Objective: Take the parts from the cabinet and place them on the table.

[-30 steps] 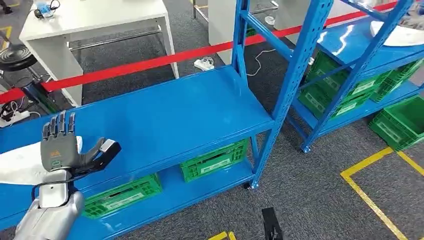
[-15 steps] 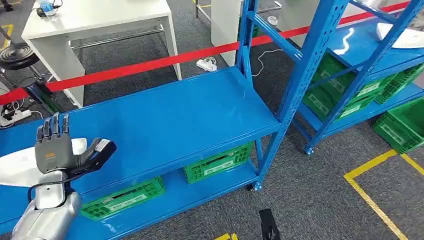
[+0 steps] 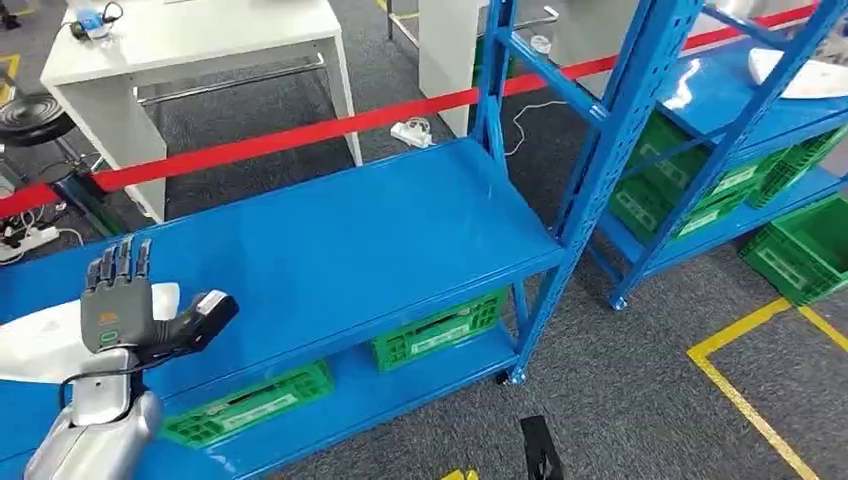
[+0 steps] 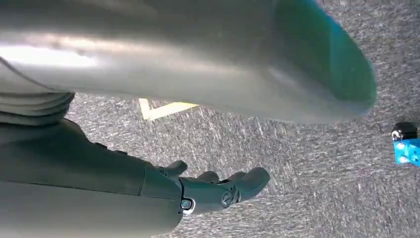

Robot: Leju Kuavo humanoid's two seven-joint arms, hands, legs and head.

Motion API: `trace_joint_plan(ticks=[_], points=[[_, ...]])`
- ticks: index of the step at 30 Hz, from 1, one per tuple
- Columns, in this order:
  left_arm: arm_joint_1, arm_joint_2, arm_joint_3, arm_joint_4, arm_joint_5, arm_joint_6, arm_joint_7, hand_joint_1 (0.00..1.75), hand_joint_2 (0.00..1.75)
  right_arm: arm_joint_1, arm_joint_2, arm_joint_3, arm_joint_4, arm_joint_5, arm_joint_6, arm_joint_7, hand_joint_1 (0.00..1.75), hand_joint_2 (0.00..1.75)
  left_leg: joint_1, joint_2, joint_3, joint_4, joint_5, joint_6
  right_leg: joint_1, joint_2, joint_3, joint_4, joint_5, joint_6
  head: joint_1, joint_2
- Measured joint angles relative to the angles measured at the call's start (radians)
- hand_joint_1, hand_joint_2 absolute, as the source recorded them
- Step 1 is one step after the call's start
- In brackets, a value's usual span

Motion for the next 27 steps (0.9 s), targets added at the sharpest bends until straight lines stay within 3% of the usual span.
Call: trace_joint_plan(ticks=[5, 12, 18, 27], points=[[-0.001, 0.003, 0.001, 0.001, -0.011, -0.020, 0.007, 0.00, 1.75, 0.000, 0.000, 0.000, 0.000, 0.000, 0.000, 0.005, 0.00, 0.00, -0.003, -0.004, 0.000, 0.000, 0.000, 0.015, 0.000, -0.002, 0.013, -0.022, 0.009, 0.013, 0.000, 0.000], [-0.057, 0.008, 0.000, 0.008, 0.012, -0.182, -0.087, 0.00, 1.75, 0.000, 0.000, 0.000, 0.000, 0.010, 0.006, 0.018, 0.00, 0.00, -0.004, -0.003, -0.002, 0.001, 0.000, 0.022, -0.002, -0.002, 0.016, -0.030, 0.014, 0.035, 0.000, 0.000], [-0.124, 0.024, 0.051, 0.013, 0.156, -0.337, -0.215, 0.00, 1.75, 0.001, 0.000, 0.000, 0.000, 0.018, 0.023, 0.024, 0.00, 0.00, -0.005, -0.003, 0.000, -0.001, 0.001, 0.021, -0.001, -0.002, 0.015, -0.029, 0.014, 0.037, -0.001, 0.000], [-0.159, 0.042, 0.130, 0.013, 0.213, -0.381, -0.248, 0.00, 1.75, 0.000, 0.003, 0.002, 0.000, 0.034, 0.032, 0.031, 0.00, 0.00, -0.004, -0.003, 0.001, -0.005, 0.003, 0.019, 0.000, -0.002, 0.015, -0.029, 0.013, 0.036, 0.000, 0.000]])
